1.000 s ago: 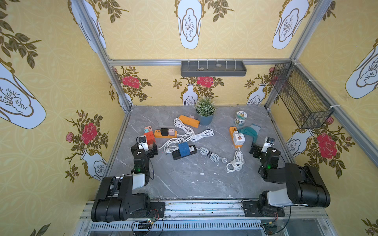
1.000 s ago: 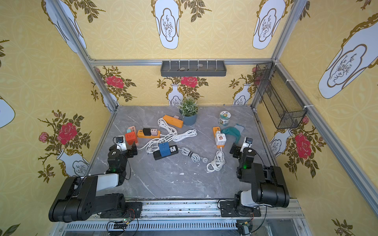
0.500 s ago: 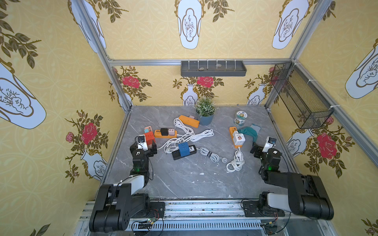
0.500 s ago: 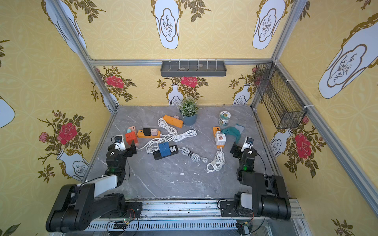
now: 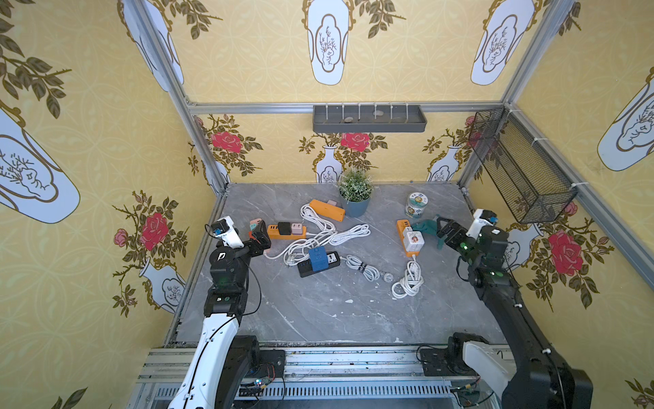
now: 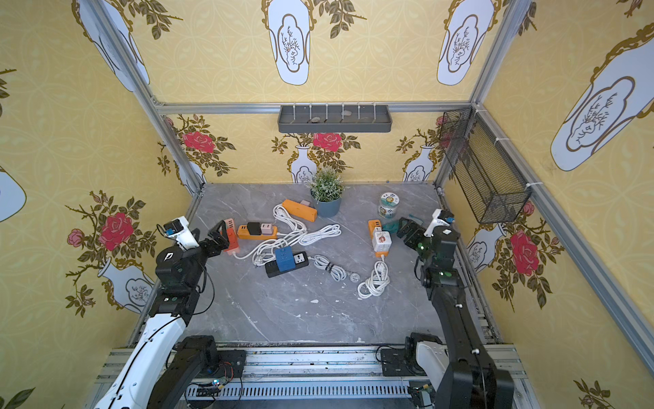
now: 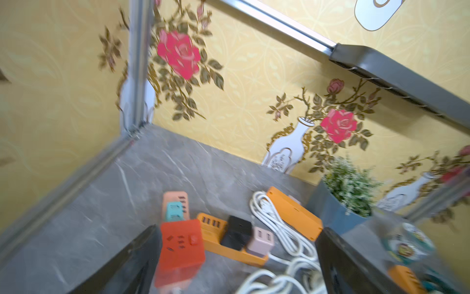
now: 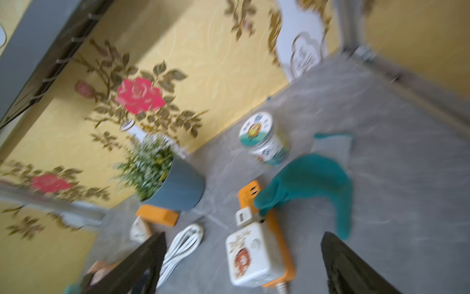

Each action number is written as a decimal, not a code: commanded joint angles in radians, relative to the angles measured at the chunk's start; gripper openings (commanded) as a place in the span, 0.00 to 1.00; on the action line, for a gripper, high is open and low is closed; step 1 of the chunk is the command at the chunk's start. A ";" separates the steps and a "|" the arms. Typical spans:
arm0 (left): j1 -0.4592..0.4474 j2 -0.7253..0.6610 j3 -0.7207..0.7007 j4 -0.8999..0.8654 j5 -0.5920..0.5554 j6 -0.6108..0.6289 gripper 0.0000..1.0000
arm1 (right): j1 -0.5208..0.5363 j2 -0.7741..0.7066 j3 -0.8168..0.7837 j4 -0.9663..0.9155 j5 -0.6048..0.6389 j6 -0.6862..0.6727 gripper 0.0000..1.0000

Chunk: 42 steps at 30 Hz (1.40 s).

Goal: Pull the plug off the socket
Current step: Move the socket to the center of the board.

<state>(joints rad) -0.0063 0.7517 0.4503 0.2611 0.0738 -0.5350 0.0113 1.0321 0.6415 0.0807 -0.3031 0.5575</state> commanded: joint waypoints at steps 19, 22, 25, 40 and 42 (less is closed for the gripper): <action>-0.046 -0.058 -0.133 -0.211 0.094 -0.410 1.00 | 0.951 1.015 1.024 -0.580 0.341 -0.169 0.98; -0.045 -0.070 -0.144 -0.224 0.076 -0.418 1.00 | 0.953 1.047 1.059 -0.575 0.304 -0.164 0.98; -0.045 -0.066 -0.140 -0.224 0.072 -0.418 1.00 | 0.967 1.104 1.132 -0.615 0.291 -0.160 0.98; -0.046 -0.042 -0.137 -0.197 0.103 -0.432 1.00 | 1.026 1.282 1.359 -0.824 0.515 -0.105 0.98; -0.046 -0.038 -0.138 -0.197 0.107 -0.438 1.00 | 1.030 1.289 1.367 -0.822 0.512 -0.112 1.00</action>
<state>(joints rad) -0.0525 0.7097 0.3157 0.0410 0.1623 -0.9665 1.0409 2.3135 1.9926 -0.7078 0.1631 0.4454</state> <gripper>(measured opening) 0.999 0.984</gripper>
